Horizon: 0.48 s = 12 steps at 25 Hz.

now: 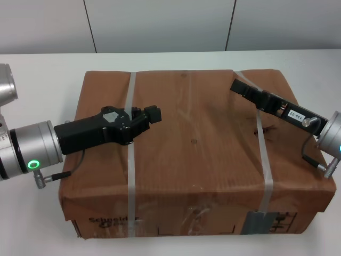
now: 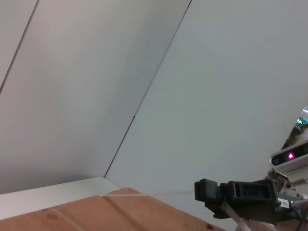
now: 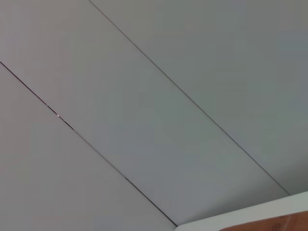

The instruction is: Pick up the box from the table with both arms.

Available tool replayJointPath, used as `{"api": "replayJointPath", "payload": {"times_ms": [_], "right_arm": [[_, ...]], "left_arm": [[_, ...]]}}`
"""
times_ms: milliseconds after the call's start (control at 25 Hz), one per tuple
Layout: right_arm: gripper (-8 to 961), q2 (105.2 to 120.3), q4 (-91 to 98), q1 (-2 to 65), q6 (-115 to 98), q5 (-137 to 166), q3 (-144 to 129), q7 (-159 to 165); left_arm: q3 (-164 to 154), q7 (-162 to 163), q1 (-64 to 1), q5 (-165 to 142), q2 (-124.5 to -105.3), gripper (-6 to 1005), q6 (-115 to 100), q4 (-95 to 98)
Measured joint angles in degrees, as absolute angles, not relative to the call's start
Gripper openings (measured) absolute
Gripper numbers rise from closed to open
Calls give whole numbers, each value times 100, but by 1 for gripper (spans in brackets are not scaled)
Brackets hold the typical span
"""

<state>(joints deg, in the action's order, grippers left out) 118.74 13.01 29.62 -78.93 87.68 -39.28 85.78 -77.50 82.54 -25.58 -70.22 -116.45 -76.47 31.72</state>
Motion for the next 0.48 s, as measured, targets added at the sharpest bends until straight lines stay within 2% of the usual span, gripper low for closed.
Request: {"api": "replayJointPath", "payload": {"times_ms": [480], "right_arm": [[39, 11874, 1301, 2962, -7893, 8771, -3929, 8578]], "left_arm": [[-7752, 8253, -2557, -7022, -11645, 97, -7648, 3180]]}}
